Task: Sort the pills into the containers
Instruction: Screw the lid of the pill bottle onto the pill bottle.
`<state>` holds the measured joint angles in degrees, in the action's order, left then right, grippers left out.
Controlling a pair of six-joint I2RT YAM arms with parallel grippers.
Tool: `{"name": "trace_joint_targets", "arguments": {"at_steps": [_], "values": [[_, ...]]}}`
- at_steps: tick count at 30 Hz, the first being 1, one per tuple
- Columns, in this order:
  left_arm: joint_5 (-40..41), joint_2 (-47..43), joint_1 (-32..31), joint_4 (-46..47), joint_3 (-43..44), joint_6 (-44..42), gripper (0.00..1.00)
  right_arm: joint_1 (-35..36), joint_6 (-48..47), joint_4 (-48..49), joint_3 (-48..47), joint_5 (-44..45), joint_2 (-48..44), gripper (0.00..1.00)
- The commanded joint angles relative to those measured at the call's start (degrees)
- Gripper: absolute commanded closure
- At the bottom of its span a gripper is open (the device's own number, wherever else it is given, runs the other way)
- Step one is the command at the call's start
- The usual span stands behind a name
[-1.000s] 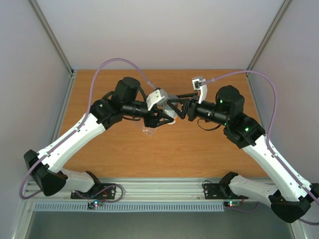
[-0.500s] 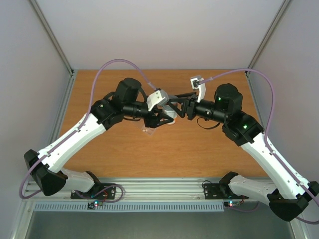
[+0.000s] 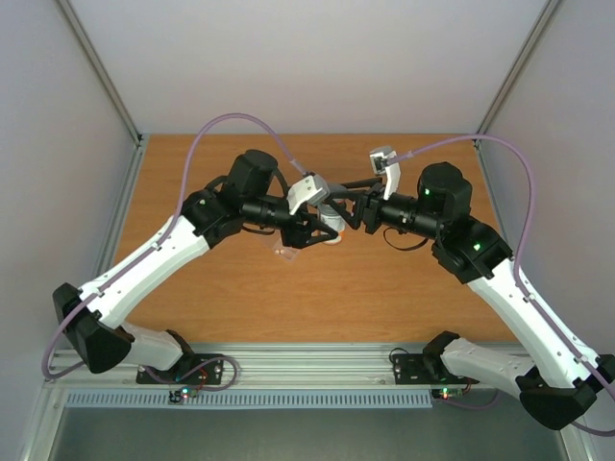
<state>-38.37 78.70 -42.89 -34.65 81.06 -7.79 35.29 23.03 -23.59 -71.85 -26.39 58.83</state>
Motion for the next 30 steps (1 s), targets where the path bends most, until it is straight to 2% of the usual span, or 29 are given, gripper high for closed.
{"name": "trace_joint_targets", "arguments": {"at_steps": [1,22,30], "values": [[-4.46,1.02,0.0,2.75,2.87,1.83,0.99,0.03,-4.11,-1.0,-2.05,-0.71,-1.25,0.77],[-14.95,4.91,1.64,3.01,9.02,5.93,1.0,0.03,-16.27,-2.42,3.96,0.77,-5.9,0.8],[-15.02,4.78,2.03,5.11,9.35,6.89,0.99,0.03,-17.53,-3.6,3.95,1.03,-5.51,0.8]]}}
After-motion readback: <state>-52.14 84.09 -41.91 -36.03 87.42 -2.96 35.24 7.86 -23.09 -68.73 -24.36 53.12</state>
